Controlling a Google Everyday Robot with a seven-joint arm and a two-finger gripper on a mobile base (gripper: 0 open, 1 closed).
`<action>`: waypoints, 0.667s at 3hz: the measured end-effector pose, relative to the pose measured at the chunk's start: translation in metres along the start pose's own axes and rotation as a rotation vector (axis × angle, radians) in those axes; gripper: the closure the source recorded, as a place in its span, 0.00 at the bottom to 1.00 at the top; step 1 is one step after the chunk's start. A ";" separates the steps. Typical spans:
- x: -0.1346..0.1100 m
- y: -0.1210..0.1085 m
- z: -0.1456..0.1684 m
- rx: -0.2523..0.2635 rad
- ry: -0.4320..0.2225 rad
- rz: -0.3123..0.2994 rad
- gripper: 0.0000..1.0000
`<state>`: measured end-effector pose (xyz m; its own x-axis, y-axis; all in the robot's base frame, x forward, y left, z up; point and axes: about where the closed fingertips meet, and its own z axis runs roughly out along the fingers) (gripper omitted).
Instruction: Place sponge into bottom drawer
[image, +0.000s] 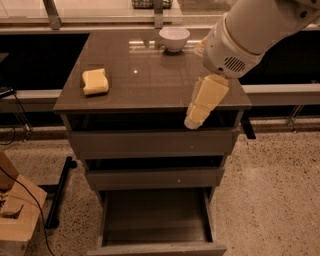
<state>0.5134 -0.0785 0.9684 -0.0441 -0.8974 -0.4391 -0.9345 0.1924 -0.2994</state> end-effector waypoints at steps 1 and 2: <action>0.004 0.001 0.013 0.005 -0.043 0.088 0.00; -0.046 -0.011 0.061 0.013 -0.160 0.131 0.00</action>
Offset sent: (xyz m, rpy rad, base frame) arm 0.0784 0.1308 -0.0397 0.3540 -0.0319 -0.0870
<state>0.5471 -0.0152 0.9404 -0.1073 -0.7902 -0.6034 -0.9199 0.3092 -0.2413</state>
